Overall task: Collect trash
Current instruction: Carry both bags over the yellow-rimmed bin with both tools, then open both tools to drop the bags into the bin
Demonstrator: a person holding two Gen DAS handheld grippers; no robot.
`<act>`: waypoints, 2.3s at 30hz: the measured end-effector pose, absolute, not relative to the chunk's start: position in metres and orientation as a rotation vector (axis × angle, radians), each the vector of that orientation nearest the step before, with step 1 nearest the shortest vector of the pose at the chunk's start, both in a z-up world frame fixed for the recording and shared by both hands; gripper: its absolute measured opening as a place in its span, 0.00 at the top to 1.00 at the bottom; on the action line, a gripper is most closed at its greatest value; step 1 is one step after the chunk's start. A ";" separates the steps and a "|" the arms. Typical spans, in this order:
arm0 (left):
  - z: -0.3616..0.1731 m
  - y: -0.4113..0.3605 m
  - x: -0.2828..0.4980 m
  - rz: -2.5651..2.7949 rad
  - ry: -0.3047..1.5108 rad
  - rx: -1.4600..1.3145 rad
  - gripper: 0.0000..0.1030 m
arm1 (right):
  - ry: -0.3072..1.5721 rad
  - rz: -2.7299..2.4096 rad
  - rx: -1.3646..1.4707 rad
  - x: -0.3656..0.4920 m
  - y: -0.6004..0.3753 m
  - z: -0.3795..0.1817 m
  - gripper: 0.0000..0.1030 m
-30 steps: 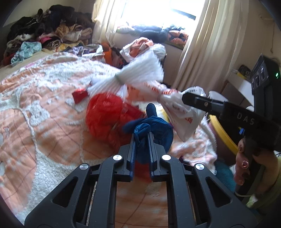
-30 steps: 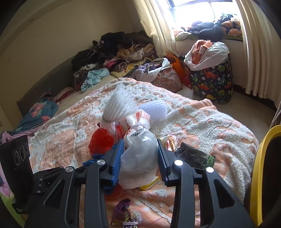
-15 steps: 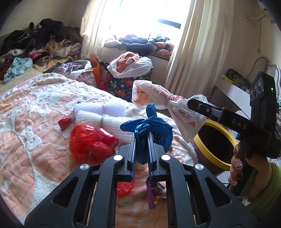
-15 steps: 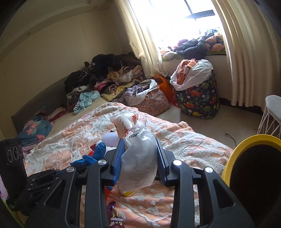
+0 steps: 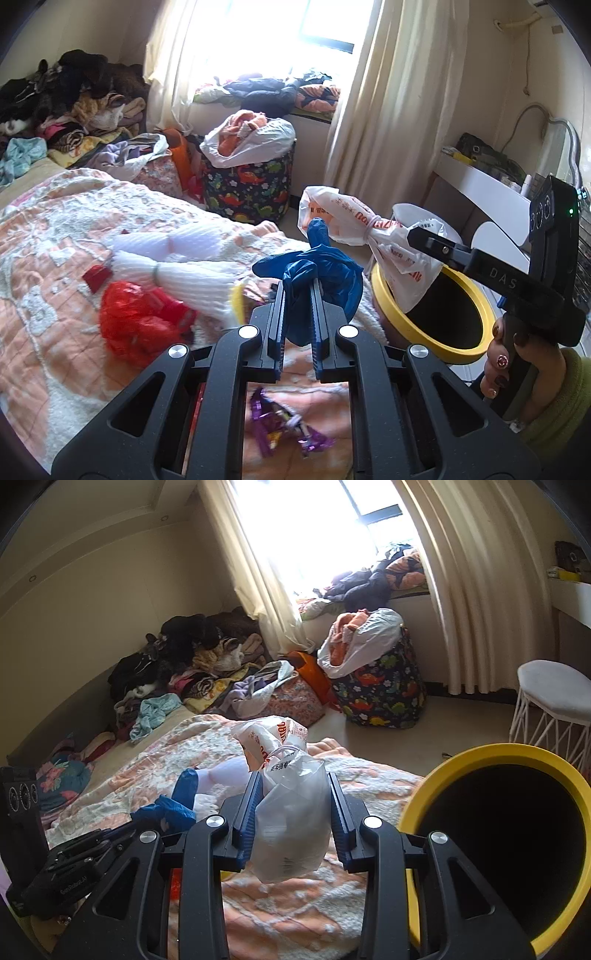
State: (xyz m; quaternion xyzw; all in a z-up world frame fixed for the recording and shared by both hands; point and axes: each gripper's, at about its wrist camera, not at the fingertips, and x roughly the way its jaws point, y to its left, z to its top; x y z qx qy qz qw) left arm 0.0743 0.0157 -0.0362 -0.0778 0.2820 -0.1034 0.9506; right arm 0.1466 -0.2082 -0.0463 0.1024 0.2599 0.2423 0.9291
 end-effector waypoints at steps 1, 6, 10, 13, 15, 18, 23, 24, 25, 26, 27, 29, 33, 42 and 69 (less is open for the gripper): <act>-0.036 0.013 0.075 -0.215 0.574 -0.155 0.93 | 0.534 0.487 0.213 0.146 -0.213 -0.048 0.68; -0.035 -0.005 0.080 -0.242 0.577 -0.136 0.93 | 0.531 0.448 0.229 0.144 -0.233 -0.053 0.68; -0.034 -0.019 0.085 -0.265 0.579 -0.125 0.93 | 0.527 0.412 0.252 0.142 -0.252 -0.055 0.68; -0.033 -0.030 0.087 -0.279 0.578 -0.119 0.93 | 0.526 0.388 0.267 0.143 -0.265 -0.056 0.68; -0.032 -0.037 0.088 -0.290 0.577 -0.111 0.93 | 0.525 0.374 0.278 0.143 -0.272 -0.056 0.68; -0.033 -0.046 0.090 -0.304 0.579 -0.103 0.93 | 0.523 0.352 0.287 0.143 -0.282 -0.057 0.68; -0.036 -0.061 0.092 -0.328 0.590 -0.086 0.93 | 0.519 0.316 0.294 0.144 -0.297 -0.058 0.68; -0.037 -0.063 0.093 -0.332 0.593 -0.084 0.93 | 0.518 0.305 0.297 0.144 -0.301 -0.059 0.68; -0.038 -0.067 0.094 -0.338 0.597 -0.083 0.93 | 0.519 0.295 0.303 0.145 -0.306 -0.061 0.68; -0.038 -0.068 0.094 -0.341 0.599 -0.081 0.93 | 0.520 0.286 0.309 0.146 -0.310 -0.062 0.68; -0.039 -0.072 0.095 -0.346 0.600 -0.077 0.93 | 0.521 0.274 0.313 0.147 -0.313 -0.063 0.68; -0.040 -0.077 0.097 -0.354 0.603 -0.070 0.93 | 0.521 0.253 0.321 0.148 -0.319 -0.065 0.68; -0.041 -0.087 0.103 -0.368 0.612 -0.065 0.93 | 0.525 0.212 0.341 0.151 -0.334 -0.069 0.68; -0.048 -0.108 0.117 -0.402 0.634 -0.039 0.93 | 0.547 0.142 0.378 0.154 -0.361 -0.084 0.68; -0.057 -0.123 0.147 -0.328 0.636 -0.056 0.22 | 0.581 0.065 0.386 0.161 -0.384 -0.100 0.42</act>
